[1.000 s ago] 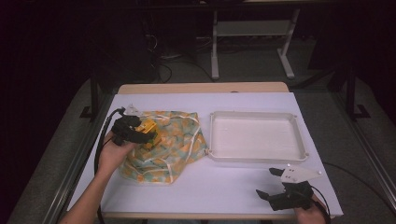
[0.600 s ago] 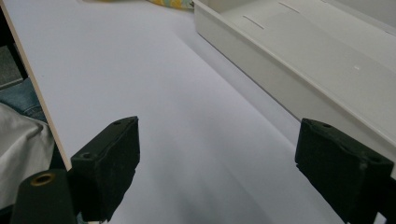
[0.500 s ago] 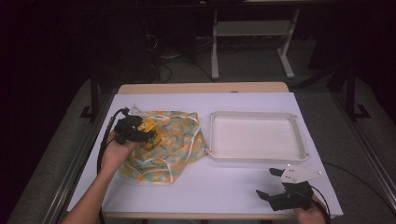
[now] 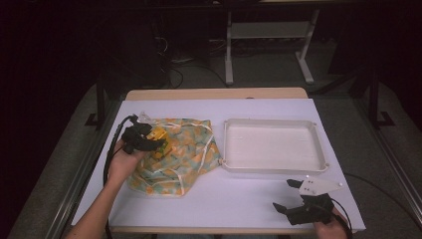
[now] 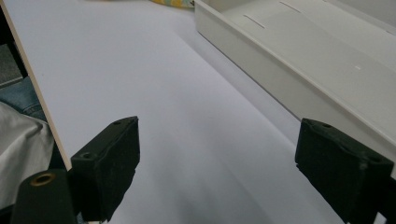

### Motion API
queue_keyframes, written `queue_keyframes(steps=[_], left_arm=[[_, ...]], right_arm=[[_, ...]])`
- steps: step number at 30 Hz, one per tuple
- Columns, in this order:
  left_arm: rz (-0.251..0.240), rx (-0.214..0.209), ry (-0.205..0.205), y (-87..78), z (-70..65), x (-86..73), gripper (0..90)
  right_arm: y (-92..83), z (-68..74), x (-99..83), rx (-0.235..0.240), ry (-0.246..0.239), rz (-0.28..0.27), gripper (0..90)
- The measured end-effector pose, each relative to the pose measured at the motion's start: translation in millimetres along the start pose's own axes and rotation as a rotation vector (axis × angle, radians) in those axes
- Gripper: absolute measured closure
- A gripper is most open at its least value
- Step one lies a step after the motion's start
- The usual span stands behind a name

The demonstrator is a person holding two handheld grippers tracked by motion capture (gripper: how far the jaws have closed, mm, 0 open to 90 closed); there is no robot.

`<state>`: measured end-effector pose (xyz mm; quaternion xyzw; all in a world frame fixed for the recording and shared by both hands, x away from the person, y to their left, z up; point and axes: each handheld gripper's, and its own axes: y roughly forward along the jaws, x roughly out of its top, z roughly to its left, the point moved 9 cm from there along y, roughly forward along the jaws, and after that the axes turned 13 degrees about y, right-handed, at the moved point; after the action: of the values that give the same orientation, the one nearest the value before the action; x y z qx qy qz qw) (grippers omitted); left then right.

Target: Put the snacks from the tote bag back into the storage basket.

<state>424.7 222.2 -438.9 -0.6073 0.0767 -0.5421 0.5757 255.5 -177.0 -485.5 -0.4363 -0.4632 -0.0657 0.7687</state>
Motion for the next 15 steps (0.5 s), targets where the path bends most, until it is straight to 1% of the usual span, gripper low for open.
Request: queue_keyframes(steps=[2, 3, 9, 11, 14, 15], left_arm=[[-0.005, -0.006, -0.005, 0.2, 0.2, 0.3, 49.8], [-0.003, -0.007, 0.002, 0.2, 1.2, 0.3, 49.8], [0.001, -0.014, -0.007, 0.3, 1.5, 0.8, 49.9], [0.003, -0.013, -0.004, -0.1, 1.3, 0.7, 49.9], [-0.003, -0.016, -0.012, 0.3, 1.2, 1.3, 49.9], [-0.002, -0.025, -0.016, -0.3, 2.5, 0.9, 50.0]], right_arm=[[0.0, -0.3, -0.1, 0.000, 0.001, 0.000, 13.5], [-0.1, -0.2, -0.2, -0.001, 0.006, 0.000, 13.4], [0.2, -0.3, 0.2, 0.001, 0.008, -0.002, 13.4], [0.2, -0.3, 0.2, 0.000, 0.009, -0.002, 13.4], [-0.1, -0.7, 0.1, 0.001, 0.008, -0.003, 13.4], [0.0, -0.9, 0.1, 0.001, 0.009, -0.004, 13.4]])
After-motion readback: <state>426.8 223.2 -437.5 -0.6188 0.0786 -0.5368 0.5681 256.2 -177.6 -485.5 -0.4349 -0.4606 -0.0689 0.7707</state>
